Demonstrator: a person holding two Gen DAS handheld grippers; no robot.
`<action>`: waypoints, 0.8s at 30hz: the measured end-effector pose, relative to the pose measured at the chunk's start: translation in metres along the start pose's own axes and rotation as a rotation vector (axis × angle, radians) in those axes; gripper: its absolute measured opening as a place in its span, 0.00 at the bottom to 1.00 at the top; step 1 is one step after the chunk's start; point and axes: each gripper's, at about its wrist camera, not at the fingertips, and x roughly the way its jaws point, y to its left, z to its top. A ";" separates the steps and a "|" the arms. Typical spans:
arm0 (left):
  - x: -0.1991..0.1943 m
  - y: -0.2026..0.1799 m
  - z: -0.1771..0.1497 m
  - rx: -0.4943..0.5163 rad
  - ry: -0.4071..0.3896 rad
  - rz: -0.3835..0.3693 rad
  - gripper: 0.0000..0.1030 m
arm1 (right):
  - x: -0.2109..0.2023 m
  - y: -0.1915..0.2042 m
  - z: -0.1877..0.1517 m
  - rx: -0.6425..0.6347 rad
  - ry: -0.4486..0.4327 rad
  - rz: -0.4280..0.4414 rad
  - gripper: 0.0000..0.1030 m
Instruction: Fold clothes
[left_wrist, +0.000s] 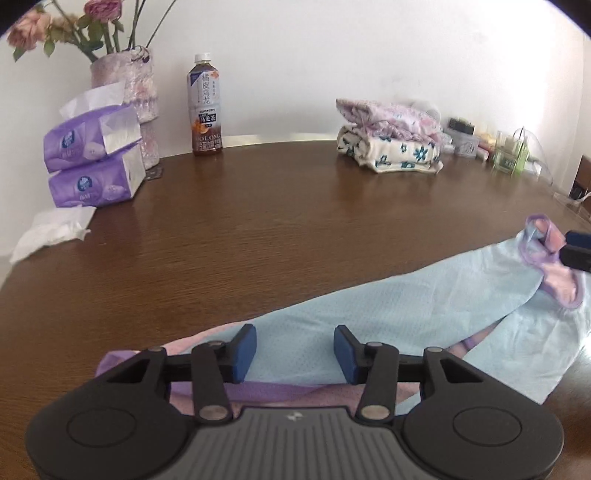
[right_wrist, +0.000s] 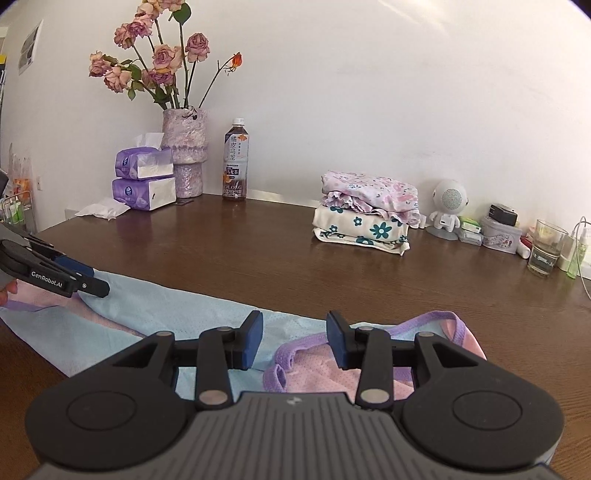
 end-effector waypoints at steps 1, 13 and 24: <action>0.000 0.001 0.000 -0.011 0.001 0.000 0.44 | -0.001 -0.001 -0.001 0.005 0.000 -0.002 0.37; -0.029 -0.018 0.011 0.013 -0.097 -0.049 0.77 | -0.016 -0.010 -0.009 0.090 -0.021 -0.011 0.53; -0.034 -0.055 0.020 0.021 -0.130 -0.178 0.87 | -0.030 -0.017 -0.010 0.122 -0.061 -0.025 0.98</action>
